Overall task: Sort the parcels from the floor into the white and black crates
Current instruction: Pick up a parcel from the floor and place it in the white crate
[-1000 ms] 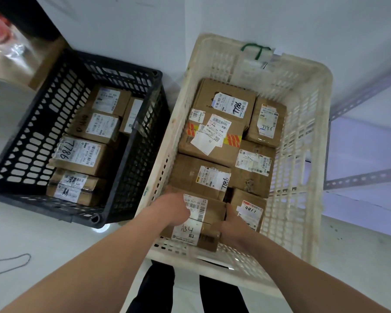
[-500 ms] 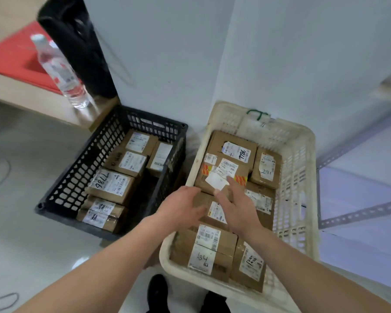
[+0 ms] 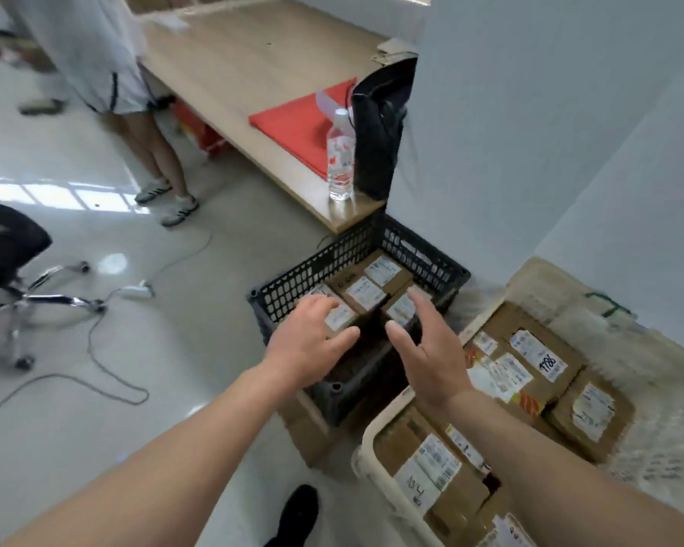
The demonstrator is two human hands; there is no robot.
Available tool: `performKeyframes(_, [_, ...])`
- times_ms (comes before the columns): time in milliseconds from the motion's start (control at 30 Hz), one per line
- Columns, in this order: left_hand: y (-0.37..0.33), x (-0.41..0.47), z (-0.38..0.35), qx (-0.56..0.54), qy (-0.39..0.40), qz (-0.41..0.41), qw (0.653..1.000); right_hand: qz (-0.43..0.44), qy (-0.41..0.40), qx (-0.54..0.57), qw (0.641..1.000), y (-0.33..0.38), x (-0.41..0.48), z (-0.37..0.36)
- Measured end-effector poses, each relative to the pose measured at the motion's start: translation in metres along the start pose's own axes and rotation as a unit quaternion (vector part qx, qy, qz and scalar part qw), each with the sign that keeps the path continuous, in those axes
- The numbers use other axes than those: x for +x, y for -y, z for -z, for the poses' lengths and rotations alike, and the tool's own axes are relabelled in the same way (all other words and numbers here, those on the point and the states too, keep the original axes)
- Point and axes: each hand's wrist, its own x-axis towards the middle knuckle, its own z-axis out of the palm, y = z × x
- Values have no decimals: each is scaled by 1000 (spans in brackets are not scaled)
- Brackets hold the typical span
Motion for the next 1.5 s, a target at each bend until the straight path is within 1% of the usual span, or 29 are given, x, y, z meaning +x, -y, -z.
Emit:
performKeyframes(133, [41,-64,24,-23,-85,102,991,76,85,-10,993,22,-7,-35])
performKeyframes(233, [78,-125,34,-21,-147,186,971,118,150,-17,981,42,-19,-66])
performKeyframes(367, [124,-209,47,-32,-218,280,934,164,222,-21,961,76,-46,-112])
performKeyframes(467, [149,-273,54,-42,-255,343,903,198,275,-13,941,99,-72,-144])
performKeyframes(600, [176,-353,53,-68,-306,406,858,228,328,-25,917,124,-115,-184])
performKeyframes(733, [199,-436,48,-86,-348,447,820,252,372,-41,892,147,-168,-222])
performKeyframes(900, [223,-533,41,-78,-368,495,783,295,398,-60,866,173,-243,-268])
performKeyframes(1100, [253,-646,36,-103,-397,526,745,322,434,-75,838,208,-333,-320])
performKeyframes(1167, [264,-686,35,-111,-410,540,726,337,448,-79,824,222,-365,-342])
performKeyframes(1267, [276,-731,35,-108,-426,552,709,354,463,-83,808,238,-399,-370])
performKeyframes(1500, [305,-836,21,-131,-450,630,620,373,520,-95,762,266,-479,-441])
